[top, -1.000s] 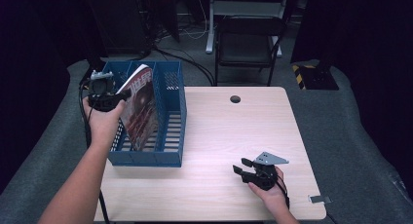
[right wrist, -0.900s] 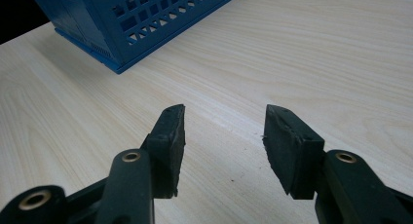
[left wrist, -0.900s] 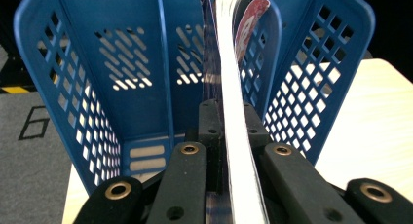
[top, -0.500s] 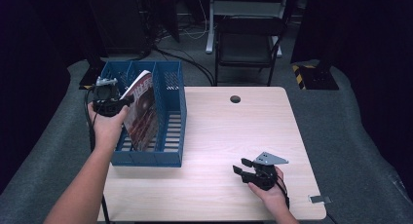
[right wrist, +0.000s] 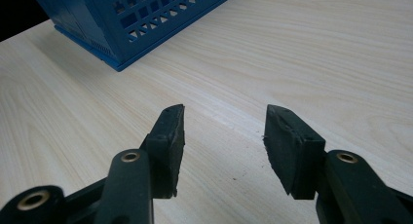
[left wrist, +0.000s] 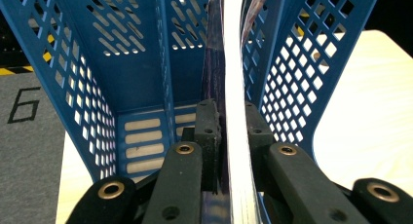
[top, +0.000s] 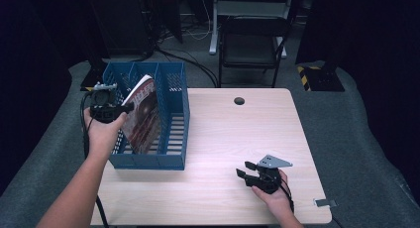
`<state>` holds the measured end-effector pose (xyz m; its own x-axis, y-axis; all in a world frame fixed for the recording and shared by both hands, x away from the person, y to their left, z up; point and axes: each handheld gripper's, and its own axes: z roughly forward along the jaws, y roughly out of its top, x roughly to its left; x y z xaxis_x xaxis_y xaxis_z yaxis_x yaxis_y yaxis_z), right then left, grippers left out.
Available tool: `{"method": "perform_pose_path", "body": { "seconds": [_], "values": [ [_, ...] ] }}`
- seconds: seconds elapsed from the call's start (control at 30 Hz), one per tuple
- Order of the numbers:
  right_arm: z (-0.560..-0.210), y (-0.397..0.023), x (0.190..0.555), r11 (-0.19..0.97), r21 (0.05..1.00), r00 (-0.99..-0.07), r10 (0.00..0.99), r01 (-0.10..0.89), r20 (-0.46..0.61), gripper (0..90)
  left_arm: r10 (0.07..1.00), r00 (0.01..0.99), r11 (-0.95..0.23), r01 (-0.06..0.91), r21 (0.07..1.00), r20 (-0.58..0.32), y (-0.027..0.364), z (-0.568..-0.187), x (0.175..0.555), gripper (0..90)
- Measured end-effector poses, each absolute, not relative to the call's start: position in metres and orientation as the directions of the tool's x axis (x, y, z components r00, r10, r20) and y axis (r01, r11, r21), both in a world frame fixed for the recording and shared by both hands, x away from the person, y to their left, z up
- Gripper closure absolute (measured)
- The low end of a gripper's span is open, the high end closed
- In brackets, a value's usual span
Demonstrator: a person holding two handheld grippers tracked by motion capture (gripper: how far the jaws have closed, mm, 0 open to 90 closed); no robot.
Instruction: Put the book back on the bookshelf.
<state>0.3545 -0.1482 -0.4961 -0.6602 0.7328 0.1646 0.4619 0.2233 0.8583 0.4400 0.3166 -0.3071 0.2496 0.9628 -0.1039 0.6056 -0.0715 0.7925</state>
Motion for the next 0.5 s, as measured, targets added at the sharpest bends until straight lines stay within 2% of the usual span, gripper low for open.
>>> {"method": "perform_pose_path", "body": {
  "seconds": [0.5],
  "values": [
    [-0.4973,-0.148,0.3546,0.229,0.853,-0.661,0.731,0.469,0.168,48.8,0.957,0.263,-0.077,0.638,0.767,-0.123,0.3263,-0.2992,0.4336,78.2]
  ]
}}
